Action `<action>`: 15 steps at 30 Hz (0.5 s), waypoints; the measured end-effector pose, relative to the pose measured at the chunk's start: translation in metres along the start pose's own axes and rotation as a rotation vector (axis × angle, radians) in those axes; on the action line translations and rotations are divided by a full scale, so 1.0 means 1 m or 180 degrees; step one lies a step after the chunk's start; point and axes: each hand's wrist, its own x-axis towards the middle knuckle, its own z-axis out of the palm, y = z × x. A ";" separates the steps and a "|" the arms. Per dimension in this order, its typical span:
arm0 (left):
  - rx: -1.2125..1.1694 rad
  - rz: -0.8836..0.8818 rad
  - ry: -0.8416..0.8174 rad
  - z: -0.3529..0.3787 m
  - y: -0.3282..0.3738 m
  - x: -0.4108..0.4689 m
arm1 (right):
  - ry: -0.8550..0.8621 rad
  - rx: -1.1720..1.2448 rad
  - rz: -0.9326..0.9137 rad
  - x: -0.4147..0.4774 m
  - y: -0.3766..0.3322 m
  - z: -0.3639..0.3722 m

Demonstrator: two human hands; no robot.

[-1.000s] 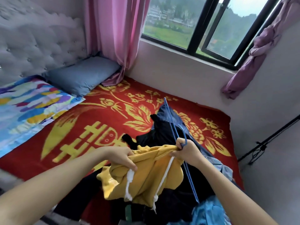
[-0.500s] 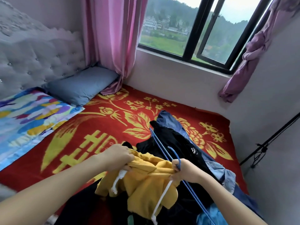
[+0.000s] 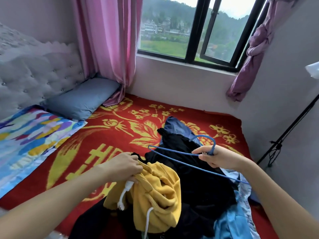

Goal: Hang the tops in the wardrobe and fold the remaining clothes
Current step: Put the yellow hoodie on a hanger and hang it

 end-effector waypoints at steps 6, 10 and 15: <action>0.0188 0.0194 0.0267 -0.015 0.000 0.002 | -0.0304 -0.0135 0.0029 -0.010 0.001 0.008; 0.0274 0.0270 0.0365 -0.020 0.004 0.001 | -0.0263 0.0050 -0.0069 -0.018 -0.002 0.003; 0.0238 0.0417 0.0690 -0.040 0.017 0.002 | -0.0238 0.0255 -0.0263 -0.012 -0.014 0.001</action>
